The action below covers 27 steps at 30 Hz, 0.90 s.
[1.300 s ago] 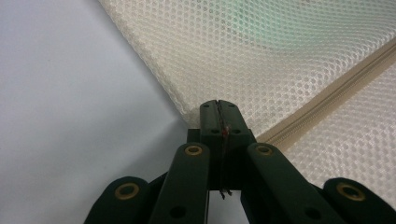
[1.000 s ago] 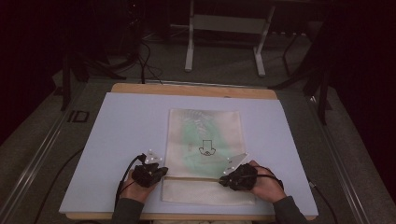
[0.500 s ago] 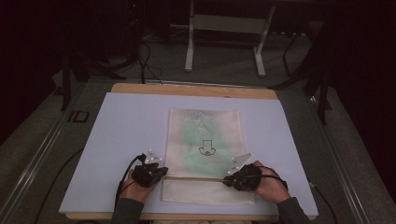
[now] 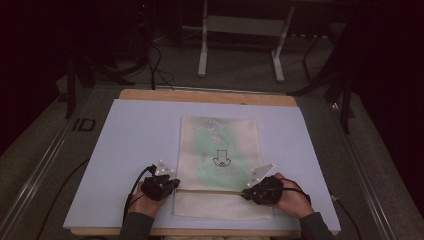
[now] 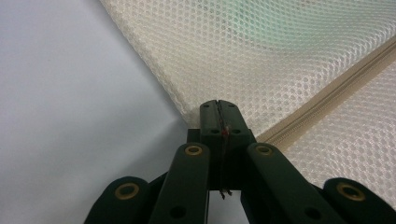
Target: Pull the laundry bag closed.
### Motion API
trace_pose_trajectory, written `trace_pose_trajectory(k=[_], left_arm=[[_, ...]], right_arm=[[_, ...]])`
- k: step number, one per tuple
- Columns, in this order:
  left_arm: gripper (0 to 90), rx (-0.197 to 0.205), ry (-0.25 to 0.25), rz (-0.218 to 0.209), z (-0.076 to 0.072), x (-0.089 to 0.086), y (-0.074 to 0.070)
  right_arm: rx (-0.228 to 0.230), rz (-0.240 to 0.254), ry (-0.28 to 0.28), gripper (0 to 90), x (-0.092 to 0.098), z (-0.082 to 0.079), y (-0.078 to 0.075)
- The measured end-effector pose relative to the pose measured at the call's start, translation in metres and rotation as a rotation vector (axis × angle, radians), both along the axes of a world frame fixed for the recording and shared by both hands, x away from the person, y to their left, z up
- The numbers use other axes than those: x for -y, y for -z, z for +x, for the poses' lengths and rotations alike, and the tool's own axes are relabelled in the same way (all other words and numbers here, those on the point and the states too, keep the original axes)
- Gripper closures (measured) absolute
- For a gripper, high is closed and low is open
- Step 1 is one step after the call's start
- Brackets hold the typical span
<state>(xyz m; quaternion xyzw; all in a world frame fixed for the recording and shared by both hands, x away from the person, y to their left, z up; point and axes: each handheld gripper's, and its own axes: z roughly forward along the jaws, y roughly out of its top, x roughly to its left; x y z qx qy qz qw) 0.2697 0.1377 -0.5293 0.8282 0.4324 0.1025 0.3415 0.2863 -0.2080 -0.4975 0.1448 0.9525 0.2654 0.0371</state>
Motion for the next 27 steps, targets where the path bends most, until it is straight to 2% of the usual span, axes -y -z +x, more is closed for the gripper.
trace_pose_trajectory(k=[2,13,27], left_arm=[[89.5,-0.001,0.001,0.0,0.0,0.0,0.0],[89.5,0.001,-0.001,0.002,0.0,0.0,0.0],[89.5,0.001,-0.001,0.004,0.0,0.0,0.0]], right_arm=[[0.003,-0.01,-0.001,82.3,0.0,0.0,0.0],[-0.003,-0.001,0.011,82.3,0.008,0.0,0.0],[-0.009,0.01,0.055,82.3,0.03,-0.001,-0.004]])
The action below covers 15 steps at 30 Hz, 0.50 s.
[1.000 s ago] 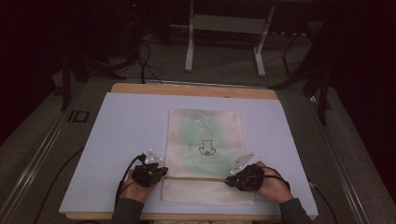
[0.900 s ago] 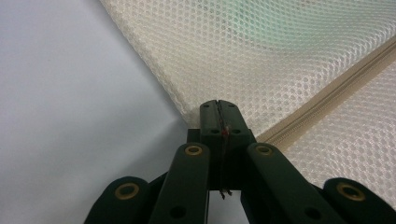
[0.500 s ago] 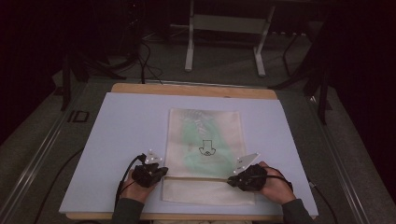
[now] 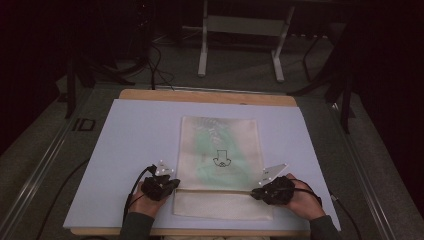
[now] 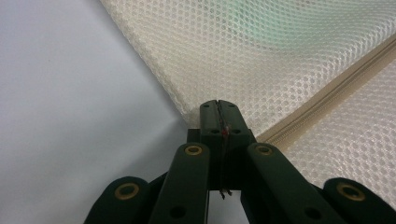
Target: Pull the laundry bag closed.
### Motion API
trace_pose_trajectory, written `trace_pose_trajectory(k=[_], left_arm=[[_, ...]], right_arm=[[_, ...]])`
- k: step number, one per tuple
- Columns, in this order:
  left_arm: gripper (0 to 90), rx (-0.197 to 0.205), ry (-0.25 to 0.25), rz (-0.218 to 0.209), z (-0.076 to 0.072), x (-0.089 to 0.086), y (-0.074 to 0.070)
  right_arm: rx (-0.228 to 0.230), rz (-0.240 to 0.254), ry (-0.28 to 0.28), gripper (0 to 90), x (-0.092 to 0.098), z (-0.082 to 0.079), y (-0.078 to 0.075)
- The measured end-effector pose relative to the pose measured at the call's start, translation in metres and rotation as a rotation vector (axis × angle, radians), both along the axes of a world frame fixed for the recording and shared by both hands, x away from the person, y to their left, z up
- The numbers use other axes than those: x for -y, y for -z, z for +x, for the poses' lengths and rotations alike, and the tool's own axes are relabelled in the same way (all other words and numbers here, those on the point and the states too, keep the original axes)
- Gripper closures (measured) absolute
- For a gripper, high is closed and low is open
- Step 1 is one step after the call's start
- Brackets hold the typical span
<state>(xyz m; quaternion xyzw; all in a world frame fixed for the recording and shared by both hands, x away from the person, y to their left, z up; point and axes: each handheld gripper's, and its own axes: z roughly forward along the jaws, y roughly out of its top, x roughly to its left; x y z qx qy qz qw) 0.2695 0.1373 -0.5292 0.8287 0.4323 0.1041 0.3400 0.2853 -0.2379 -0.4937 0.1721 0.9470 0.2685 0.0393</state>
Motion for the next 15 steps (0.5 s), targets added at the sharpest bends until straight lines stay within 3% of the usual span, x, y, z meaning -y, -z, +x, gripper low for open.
trace_pose_trajectory(k=[15], left_arm=[[89.5,0.001,0.0,-0.001,0.0,0.0,0.0]], right_arm=[[-0.008,0.011,0.02,82.2,0.012,0.0,0.0]])
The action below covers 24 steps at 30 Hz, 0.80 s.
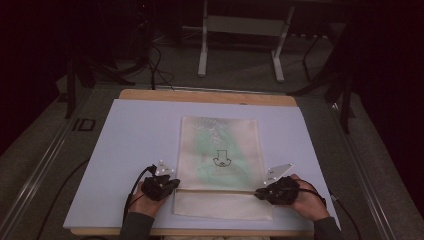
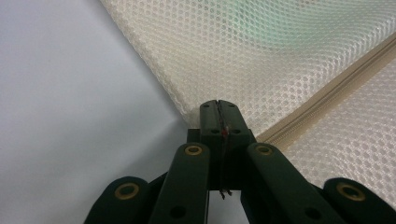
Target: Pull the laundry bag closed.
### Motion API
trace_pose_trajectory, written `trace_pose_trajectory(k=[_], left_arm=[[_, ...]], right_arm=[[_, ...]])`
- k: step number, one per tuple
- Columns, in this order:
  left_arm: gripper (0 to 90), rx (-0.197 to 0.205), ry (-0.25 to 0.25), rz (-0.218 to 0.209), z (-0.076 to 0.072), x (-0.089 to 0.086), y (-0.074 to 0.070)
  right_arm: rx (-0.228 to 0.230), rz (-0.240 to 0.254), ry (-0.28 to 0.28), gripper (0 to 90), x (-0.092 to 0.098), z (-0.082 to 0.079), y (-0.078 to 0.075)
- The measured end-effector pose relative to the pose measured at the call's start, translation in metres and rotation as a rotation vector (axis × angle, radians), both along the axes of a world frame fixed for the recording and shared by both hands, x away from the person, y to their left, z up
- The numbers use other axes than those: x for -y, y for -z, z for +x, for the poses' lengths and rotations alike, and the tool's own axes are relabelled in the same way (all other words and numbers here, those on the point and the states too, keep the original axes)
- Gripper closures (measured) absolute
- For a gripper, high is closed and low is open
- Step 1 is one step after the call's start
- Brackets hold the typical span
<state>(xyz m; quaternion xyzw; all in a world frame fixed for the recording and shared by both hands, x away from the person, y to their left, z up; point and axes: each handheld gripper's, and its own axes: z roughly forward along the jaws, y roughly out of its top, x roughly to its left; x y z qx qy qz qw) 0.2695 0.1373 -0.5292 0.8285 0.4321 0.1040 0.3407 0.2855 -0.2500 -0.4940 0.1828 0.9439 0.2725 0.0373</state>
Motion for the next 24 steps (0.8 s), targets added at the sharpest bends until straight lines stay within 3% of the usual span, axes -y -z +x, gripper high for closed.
trace_pose_trajectory(k=[7,8,24], left_arm=[[89.5,-0.001,0.0,-0.001,0.0,0.0,0.0],[89.5,-0.001,-0.001,-0.001,0.0,0.0,0.0],[89.5,-0.003,0.001,-0.004,0.0,-0.001,0.0]], right_arm=[[-0.008,0.011,0.007,82.2,0.005,0.0,0.0],[-0.009,-0.008,0.016,82.2,0.006,0.0,0.001],[-0.042,0.028,0.062,82.1,0.031,-0.002,0.005]])
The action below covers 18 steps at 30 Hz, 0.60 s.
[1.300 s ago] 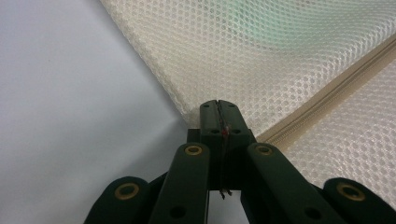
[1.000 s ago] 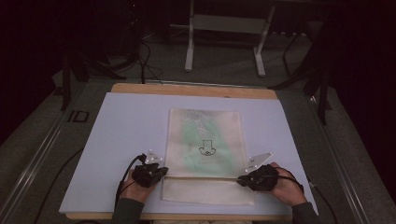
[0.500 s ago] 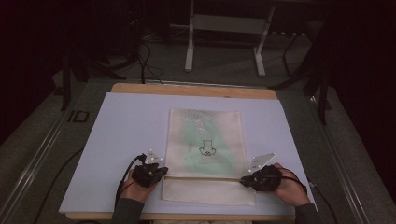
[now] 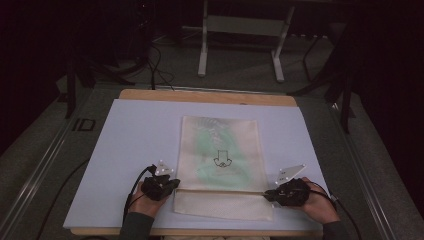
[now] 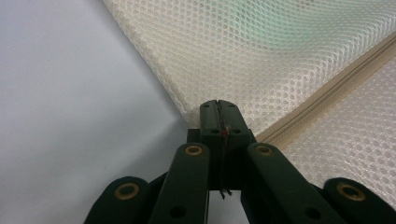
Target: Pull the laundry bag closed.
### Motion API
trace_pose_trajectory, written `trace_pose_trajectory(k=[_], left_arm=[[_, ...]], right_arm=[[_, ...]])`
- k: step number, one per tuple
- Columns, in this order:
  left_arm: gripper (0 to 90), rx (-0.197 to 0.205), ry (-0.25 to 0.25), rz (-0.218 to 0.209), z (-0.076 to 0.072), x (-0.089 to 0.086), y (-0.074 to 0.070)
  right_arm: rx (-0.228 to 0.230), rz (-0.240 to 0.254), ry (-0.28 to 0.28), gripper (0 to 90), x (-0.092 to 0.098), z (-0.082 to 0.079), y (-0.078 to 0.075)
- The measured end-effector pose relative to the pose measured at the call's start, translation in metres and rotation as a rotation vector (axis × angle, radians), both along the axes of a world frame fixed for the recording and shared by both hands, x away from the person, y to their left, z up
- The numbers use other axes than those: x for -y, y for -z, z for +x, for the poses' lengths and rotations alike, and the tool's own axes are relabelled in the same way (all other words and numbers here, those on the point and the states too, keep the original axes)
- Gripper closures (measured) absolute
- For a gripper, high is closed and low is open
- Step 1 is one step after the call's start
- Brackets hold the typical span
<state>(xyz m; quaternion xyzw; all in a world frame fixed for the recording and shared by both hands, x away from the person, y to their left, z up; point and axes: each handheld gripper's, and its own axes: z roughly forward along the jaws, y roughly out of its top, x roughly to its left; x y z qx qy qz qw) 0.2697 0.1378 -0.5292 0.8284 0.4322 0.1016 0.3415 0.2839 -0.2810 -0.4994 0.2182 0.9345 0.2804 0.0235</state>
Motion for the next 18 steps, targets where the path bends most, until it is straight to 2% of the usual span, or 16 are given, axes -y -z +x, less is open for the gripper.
trace_pose_trajectory(k=[6,9,12,14,18], left_arm=[[89.4,-0.001,-0.001,-0.003,0.0001,-0.0002,0.0001],[89.4,0.003,-0.002,0.0,-0.0004,0.0003,-0.0001],[89.0,0.002,0.0,0.004,-0.0003,0.0003,-0.0004],[88.1,-0.002,-0.001,-0.009,0.0001,-0.0001,-0.0002],[86.1,-0.007,0.009,-0.01,0.0003,-0.0005,-0.0006]], right_arm=[[0.001,0.003,0.003,81.8,-0.0003,-0.0005,0.0016],[0.008,0.023,0.0,81.0,0.0003,-0.0007,0.0012],[0.008,0.036,0.006,76.7,0.0016,-0.0008,0.0014],[0.01,0.044,0.011,72.6,0.0024,-0.0006,0.0006],[0.02,0.055,0.015,69.4,0.0033,-0.0008,-0.0023]])
